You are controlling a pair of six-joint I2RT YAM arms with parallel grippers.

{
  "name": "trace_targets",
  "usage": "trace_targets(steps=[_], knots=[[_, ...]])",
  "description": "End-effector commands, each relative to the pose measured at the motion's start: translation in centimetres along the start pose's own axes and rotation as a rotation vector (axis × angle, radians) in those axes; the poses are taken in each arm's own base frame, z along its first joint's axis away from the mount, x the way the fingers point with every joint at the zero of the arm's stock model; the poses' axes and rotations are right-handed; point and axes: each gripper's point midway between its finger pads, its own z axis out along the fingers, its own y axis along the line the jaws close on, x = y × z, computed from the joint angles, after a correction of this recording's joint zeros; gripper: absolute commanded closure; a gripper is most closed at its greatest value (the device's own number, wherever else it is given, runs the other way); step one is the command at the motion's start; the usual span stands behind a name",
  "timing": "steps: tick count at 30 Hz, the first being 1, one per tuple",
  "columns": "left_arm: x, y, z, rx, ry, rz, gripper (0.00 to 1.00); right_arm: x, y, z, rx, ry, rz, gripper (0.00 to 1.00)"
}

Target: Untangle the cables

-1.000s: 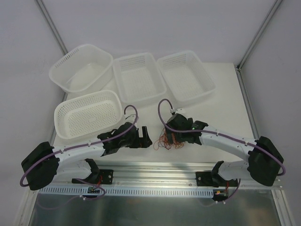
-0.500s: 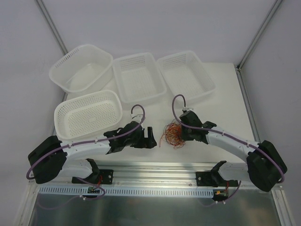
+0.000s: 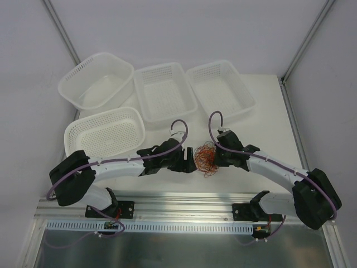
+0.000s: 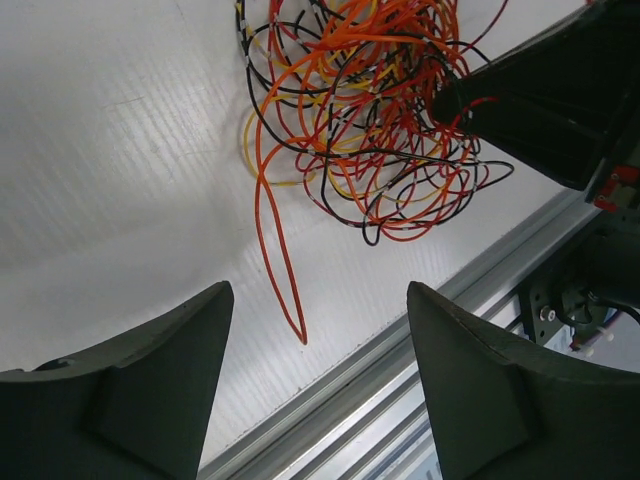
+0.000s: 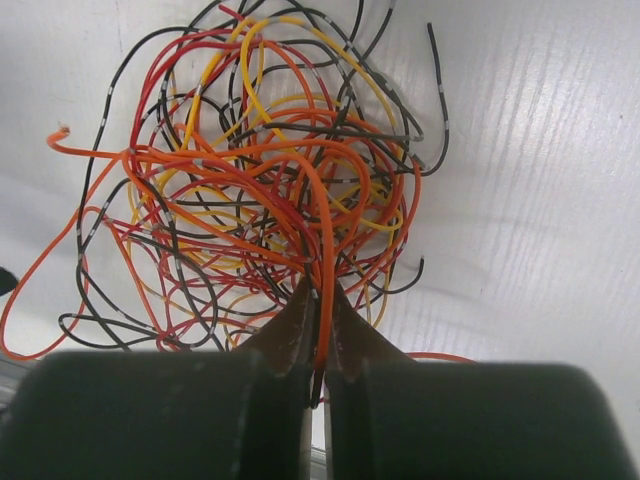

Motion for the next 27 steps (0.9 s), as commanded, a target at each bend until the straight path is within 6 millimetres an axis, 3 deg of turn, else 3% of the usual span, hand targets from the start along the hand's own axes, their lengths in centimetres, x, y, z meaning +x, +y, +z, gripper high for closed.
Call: trace_targets(steps=[1,2,5,6,9,12,15,16,17,19,20,27], knots=[[-0.5,0.0,1.1,-0.022,-0.020,0.020,0.33,0.0,0.5,-0.2,-0.033,-0.005,0.016,0.99],[-0.6,0.3,1.3,-0.039,-0.026,0.021,0.45,0.1,0.4,-0.2,-0.032,-0.004,0.014,0.99],[-0.7,1.1,1.9,-0.079,-0.036,0.031,0.60,-0.2,0.5,-0.4,-0.039,-0.013,0.017,0.99],[-0.9,0.9,2.1,-0.080,-0.036,0.036,0.74,-0.1,0.5,-0.5,-0.039,-0.011,0.019,0.99],[-1.0,1.1,2.4,-0.096,-0.030,0.046,1.00,-0.2,0.5,-0.8,-0.039,-0.016,0.021,0.99],[-1.2,1.3,1.6,-0.114,-0.039,0.056,1.00,-0.1,-0.4,-1.1,-0.010,-0.013,0.026,0.99],[-2.7,2.0,-0.9,-0.172,-0.093,0.081,1.00,0.0,-2.0,-1.6,0.034,-0.003,0.034,0.99],[-3.9,1.8,-2.6,-0.176,-0.139,0.087,1.00,0.0,-2.5,-1.8,0.050,-0.003,0.042,0.99],[-4.1,3.6,-4.0,-0.268,-0.154,0.104,1.00,-0.2,-3.3,-2.0,0.069,-0.009,0.053,0.99],[-6.2,3.7,-7.2,-0.294,-0.233,0.115,1.00,-0.3,-4.4,-2.8,0.095,-0.015,0.066,0.99],[-6.4,4.8,-8.6,-0.348,-0.238,0.123,1.00,-0.3,-5.2,-3.1,0.115,-0.010,0.081,0.99],[-11.3,4.4,-18.0,-0.349,-0.389,0.082,1.00,-1.7,-8.4,-5.9,0.188,-0.054,0.157,0.98]])
